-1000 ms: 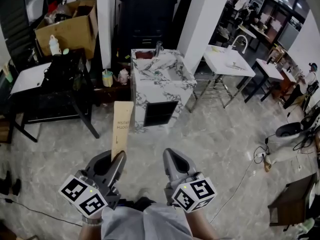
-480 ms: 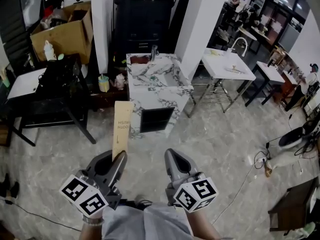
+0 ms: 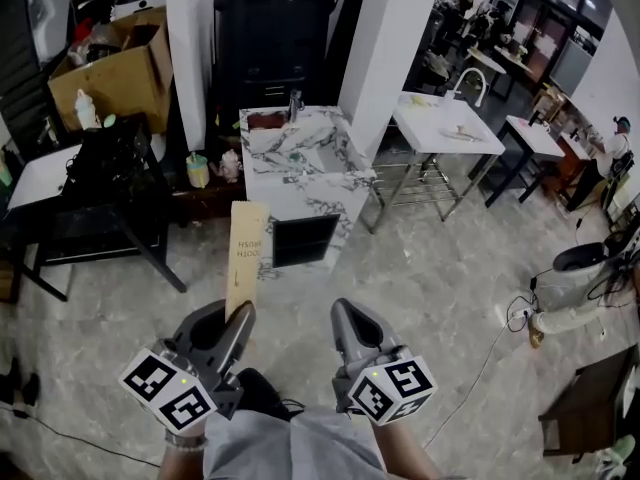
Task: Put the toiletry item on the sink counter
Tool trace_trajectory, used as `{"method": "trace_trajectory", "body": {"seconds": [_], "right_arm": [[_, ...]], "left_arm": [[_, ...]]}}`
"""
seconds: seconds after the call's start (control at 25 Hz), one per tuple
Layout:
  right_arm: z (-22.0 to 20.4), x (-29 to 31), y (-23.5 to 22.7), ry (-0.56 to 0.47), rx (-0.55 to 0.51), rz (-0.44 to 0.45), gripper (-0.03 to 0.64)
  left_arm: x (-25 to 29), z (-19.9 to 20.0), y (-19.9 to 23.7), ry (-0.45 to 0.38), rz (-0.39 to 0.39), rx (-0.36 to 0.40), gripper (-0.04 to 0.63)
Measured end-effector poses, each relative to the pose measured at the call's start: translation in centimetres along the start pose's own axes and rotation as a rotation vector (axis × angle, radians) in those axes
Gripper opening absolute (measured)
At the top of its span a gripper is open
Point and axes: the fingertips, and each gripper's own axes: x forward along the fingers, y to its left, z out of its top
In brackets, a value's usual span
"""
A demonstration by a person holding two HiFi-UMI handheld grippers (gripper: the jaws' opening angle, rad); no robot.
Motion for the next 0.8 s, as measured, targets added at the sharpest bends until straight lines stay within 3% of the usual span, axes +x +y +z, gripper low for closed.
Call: {"method": "trace_trajectory", "body": {"seconds": [0.8], "right_arm": [[1.0, -0.3, -4.6, -0.029, 0.015, -0.117, -0.002]], "left_arm": [[6.6, -1.1, -0.4, 0.05, -0.125, -0.025, 0.032]]}}
